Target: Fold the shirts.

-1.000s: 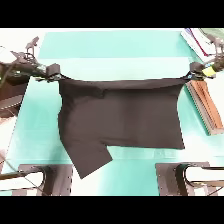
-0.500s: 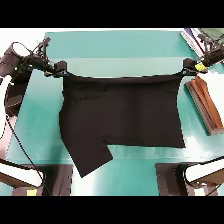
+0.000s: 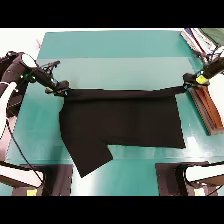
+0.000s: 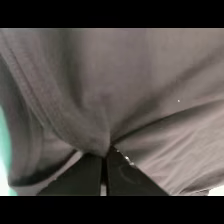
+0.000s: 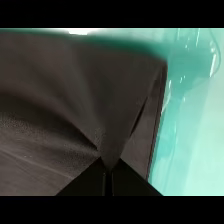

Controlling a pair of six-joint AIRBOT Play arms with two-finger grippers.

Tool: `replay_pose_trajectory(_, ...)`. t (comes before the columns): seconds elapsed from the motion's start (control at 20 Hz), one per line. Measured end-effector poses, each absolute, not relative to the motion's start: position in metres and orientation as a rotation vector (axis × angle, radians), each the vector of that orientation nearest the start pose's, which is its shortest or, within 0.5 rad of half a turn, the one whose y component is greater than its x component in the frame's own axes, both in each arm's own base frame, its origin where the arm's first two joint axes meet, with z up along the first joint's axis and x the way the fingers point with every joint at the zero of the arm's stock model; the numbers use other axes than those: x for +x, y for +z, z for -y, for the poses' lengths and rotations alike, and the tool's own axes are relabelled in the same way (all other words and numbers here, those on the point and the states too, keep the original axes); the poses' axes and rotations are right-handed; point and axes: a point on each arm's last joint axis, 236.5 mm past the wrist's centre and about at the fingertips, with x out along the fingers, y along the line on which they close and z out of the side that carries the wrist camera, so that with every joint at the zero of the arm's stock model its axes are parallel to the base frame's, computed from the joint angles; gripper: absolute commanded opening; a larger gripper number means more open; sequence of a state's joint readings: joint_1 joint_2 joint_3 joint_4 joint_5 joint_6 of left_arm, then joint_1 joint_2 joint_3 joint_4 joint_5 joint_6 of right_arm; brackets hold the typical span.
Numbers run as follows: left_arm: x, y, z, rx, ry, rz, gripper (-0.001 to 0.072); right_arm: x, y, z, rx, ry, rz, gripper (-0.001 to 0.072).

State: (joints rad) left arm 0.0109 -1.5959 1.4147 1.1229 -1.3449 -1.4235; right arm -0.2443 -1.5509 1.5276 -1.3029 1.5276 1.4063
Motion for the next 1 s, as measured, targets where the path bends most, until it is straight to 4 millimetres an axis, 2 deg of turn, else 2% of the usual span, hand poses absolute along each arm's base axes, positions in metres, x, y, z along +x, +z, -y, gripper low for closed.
replay_pose_trajectory(0.05,0.404,-0.025,0.098,-0.300,-0.366,-1.468,0.0027,0.389,0.010,0.033,0.274,0.124,-1.490,0.0021)
replay_pose_trajectory(0.1,0.399,-0.031,0.101,-0.303,-0.359,-1.473,0.0071,0.383,0.003,0.032,0.280,0.118,-1.491,0.0104)
replay_pose_trajectory(0.15,0.394,-0.036,0.102,-0.307,-0.351,-1.481,0.0394,0.378,-0.003,0.031,0.286,0.112,-1.491,0.0394)
replay_pose_trajectory(0.2,0.391,-0.041,0.103,-0.311,-0.343,-1.488,0.0567,0.374,-0.008,0.031,0.289,0.106,-1.491,0.0494)
replay_pose_trajectory(0.25,0.387,-0.043,0.104,-0.319,-0.333,-1.496,0.0528,0.370,-0.011,0.030,0.291,0.102,-1.488,0.0494)
replay_pose_trajectory(0.35,0.385,-0.040,0.103,-0.321,-0.317,-1.482,0.0529,0.366,-0.011,0.030,0.295,0.095,-1.472,0.0494)
replay_pose_trajectory(0.45,0.379,-0.026,0.100,-0.303,-0.298,-1.454,0.0530,0.362,0.000,0.031,0.292,0.088,-1.445,0.0492)
replay_pose_trajectory(0.55,0.361,-0.015,0.089,-0.269,-0.260,-1.444,0.0530,0.357,0.016,0.031,0.283,0.084,-1.407,0.0492)
replay_pose_trajectory(0.65,0.328,-0.012,0.080,-0.249,-0.225,-1.466,0.0530,0.352,0.035,0.030,0.271,0.084,-1.366,0.0491)
replay_pose_trajectory(0.8,0.267,-0.022,0.073,-0.255,-0.184,-1.522,0.0530,0.350,0.056,0.029,0.252,0.080,-1.304,0.0490)
replay_pose_trajectory(1.0,0.199,-0.045,0.073,-0.303,-0.149,-1.595,0.0529,0.348,0.068,0.028,0.241,0.080,-1.268,0.0490)
